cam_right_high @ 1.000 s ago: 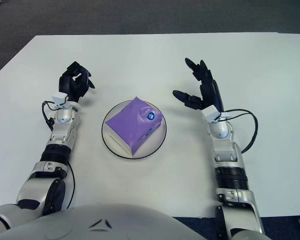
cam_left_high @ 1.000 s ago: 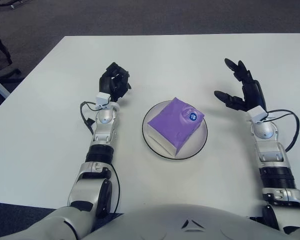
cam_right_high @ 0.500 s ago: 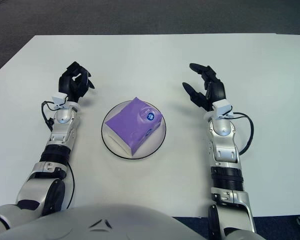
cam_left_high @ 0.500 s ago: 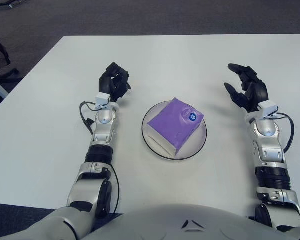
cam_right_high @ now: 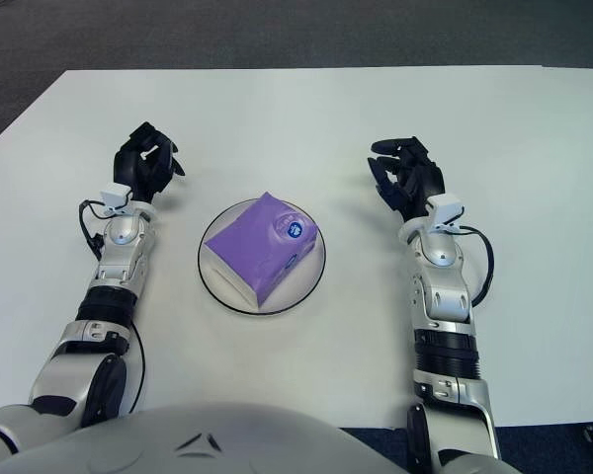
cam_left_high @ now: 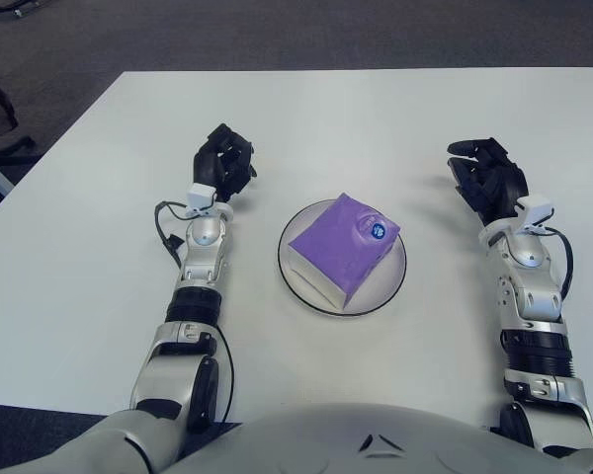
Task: Put the tissue paper into the plate.
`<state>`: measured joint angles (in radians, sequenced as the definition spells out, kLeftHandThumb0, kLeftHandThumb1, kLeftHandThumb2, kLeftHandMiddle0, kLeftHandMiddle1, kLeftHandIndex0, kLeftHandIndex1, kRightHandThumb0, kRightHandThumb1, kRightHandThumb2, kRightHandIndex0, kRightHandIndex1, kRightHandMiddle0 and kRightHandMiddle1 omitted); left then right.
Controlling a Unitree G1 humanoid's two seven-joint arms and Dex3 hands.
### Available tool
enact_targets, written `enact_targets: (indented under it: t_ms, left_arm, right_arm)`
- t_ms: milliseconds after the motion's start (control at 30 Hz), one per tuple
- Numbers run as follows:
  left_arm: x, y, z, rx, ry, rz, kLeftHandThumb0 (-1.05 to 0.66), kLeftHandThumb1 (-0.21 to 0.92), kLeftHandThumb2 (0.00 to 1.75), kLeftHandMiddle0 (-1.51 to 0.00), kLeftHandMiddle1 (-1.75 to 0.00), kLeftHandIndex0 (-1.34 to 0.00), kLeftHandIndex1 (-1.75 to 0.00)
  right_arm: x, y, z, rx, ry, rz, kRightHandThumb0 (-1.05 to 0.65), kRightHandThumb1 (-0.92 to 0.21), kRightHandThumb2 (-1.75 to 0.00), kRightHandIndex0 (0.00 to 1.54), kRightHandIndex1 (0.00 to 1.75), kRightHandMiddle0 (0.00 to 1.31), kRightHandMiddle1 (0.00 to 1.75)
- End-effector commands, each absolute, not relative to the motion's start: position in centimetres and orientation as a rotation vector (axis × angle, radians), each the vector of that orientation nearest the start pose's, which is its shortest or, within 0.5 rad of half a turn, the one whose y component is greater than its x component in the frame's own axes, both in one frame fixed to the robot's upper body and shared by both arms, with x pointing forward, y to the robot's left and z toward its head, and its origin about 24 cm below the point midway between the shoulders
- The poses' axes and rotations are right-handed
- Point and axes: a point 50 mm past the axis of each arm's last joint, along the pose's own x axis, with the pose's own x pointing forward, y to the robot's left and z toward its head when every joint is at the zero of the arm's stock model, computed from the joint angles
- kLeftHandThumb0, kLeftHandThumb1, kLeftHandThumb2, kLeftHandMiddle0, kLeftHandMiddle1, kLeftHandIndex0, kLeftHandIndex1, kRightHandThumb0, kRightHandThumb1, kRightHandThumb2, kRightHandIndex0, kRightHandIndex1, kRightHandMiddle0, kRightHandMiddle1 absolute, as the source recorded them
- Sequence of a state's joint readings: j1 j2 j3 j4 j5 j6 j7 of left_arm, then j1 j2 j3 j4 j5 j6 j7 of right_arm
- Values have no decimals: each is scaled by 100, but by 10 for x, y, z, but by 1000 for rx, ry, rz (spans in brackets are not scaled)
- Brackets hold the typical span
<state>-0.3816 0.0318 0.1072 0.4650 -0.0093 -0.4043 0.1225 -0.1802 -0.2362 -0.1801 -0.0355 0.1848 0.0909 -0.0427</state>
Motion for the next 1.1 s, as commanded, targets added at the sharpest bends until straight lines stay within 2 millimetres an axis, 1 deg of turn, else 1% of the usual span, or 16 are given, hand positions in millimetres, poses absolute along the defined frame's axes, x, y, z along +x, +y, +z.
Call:
enact_targets:
  t_ms: [0,300,533,733,1067]
  left_arm:
    - [286,156,16,-39,-90,154,-32,92,42,-93,-175,-72,-175]
    - [285,157,16,-37,-90,154,-32,92,42,-93,-175,-72,-175]
    - [284,156,16,-36,-89,153,-32,92,42,-93,-175,-72,-175]
    - [283,155,15,-37,-87,151,-32,92,41,-93,-175,-73,-175]
    - [283,153,15,-35,-85,149,-32,92,40,-94,-175,-73,-175]
  right_arm:
    - [283,-216,92,73,-122,-184,0,-92,-26,57,127,32,148]
    - [290,-214,90,84,-113,-188,0,-92,-25,57,127,34,148]
    - [300,-214,84,105,-60,-189,0,-92,-23,56,132,38,140]
    - [308,-218,77,133,-6,-190,0,-92,-23,55,136,40,136]
    - [319,-223,67,148,94,-188,0,-92,-25,54,139,38,137]
